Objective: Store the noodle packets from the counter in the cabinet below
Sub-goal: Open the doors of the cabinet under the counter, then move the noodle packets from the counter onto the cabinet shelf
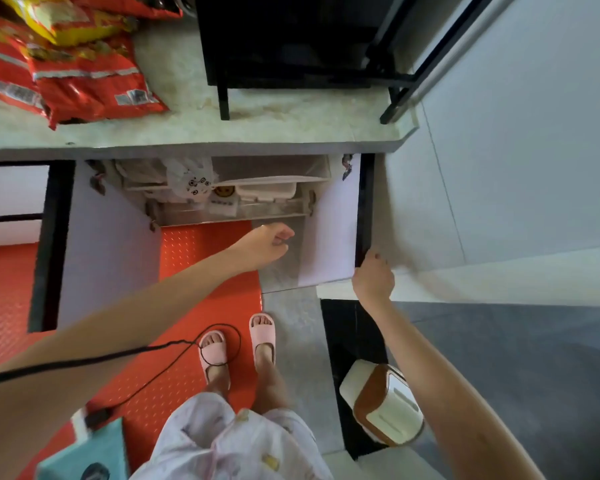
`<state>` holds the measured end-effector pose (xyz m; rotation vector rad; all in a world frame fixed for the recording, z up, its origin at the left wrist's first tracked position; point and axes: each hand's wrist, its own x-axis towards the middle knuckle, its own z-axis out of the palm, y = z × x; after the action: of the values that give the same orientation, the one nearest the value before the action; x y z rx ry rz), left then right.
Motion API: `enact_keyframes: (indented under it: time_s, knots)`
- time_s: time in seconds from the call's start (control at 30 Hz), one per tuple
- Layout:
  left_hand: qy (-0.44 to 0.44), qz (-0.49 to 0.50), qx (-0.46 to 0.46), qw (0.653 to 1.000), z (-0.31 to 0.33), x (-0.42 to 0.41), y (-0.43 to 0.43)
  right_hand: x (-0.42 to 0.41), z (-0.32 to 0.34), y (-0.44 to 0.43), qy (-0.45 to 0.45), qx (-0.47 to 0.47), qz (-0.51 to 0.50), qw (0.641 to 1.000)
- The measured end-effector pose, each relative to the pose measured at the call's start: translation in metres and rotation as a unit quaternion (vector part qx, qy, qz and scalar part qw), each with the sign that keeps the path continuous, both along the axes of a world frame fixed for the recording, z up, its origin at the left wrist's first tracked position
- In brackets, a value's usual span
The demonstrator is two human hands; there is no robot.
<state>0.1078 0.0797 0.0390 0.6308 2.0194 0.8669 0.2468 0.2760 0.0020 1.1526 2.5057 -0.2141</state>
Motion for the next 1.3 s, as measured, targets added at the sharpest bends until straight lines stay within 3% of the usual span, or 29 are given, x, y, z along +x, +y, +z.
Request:
enact_keyframes:
  time_s: [0.17, 0.4, 0.8, 0.9, 1.0, 1.2, 1.3]
  knots:
    - [0.015, -0.038, -0.005, 0.999, 0.003, 0.005, 0.015, 0.027, 0.001, 0.033, -0.042, 0.141, 0.089, 0.985]
    - [0.021, -0.046, -0.007, 0.999, 0.006, 0.005, 0.029, 0.028, 0.011, 0.060, -0.092, 0.221, 0.149, 0.959]
    - [0.002, -0.021, 0.003, 1.000, 0.029, 0.002, 0.028, 0.010, 0.037, 0.064, -0.166, 0.177, 0.180, 0.953]
    - [0.016, -0.005, 0.026, 1.000, 0.057, -0.009, 0.015, -0.007, 0.057, 0.054, -0.131, 0.160, 0.206, 0.956]
    - [0.039, 0.014, 0.038, 0.998, 0.088, -0.025, -0.012, -0.038, 0.080, 0.021, -0.037, 0.149, 0.261, 0.953]
    - [0.120, 0.097, 0.041, 0.987, 0.139, -0.059, -0.111, -0.118, 0.125, -0.084, 0.093, 0.054, 0.378, 0.919]
    - [0.143, 0.162, 0.042, 0.975, 0.157, -0.075, -0.175, -0.159, 0.145, -0.144, 0.144, 0.019, 0.443, 0.885]
